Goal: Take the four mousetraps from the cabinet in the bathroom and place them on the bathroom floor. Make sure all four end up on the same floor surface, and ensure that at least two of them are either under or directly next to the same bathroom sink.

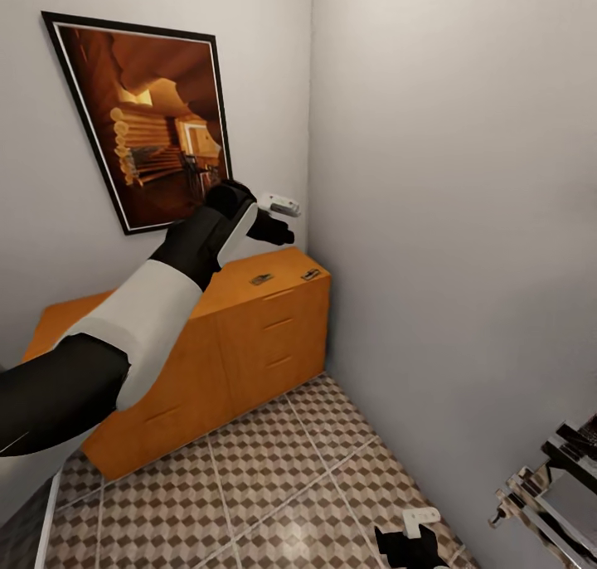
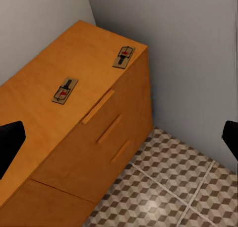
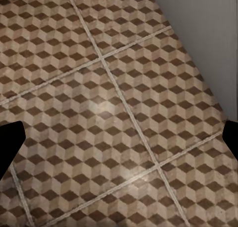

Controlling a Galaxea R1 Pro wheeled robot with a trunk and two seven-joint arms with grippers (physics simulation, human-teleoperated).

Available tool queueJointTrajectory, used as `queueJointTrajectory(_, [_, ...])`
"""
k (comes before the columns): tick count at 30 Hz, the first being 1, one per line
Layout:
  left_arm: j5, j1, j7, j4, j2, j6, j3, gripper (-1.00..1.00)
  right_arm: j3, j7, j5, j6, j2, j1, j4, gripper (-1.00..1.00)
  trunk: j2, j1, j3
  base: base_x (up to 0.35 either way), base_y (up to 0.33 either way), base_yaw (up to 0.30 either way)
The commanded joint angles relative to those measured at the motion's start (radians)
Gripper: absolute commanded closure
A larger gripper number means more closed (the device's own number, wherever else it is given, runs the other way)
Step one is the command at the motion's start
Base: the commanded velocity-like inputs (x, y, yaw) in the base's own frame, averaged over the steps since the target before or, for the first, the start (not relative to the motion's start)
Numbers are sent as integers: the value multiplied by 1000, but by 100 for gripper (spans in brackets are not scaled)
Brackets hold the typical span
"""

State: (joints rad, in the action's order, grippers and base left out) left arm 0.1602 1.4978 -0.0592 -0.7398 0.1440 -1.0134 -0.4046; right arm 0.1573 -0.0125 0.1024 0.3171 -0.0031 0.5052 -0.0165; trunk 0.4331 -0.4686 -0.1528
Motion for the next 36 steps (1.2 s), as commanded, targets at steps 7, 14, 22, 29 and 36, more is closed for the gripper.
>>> queueJointTrajectory(7, [2,-1,-1,0,-1,-4,-2,-100,8,-1,11,4,1,1,1,-100,2,-1,5,0,4,-164])
queueJointTrajectory(14, [3,-3,-6,0,-2,-4,-2,-100,8,-1,10,4,1,1,1,-100,2,-1,12,0,87,-163])
queueJointTrajectory(22, [3,-4,-165,0,-21,-2,-2,-100,8,0,10,4,2,1,1,-100,2,-1,20,0,156,-145])
queueJointTrajectory(29, [2,-5,-205,2,-31,-2,-2,-100,8,1,10,4,3,1,1,-100,2,-1,22,0,228,-56])
queueJointTrajectory(36, [2,-5,-209,2,-33,-2,-2,-100,8,2,10,4,3,1,1,-100,2,-1,23,0,273,-8])
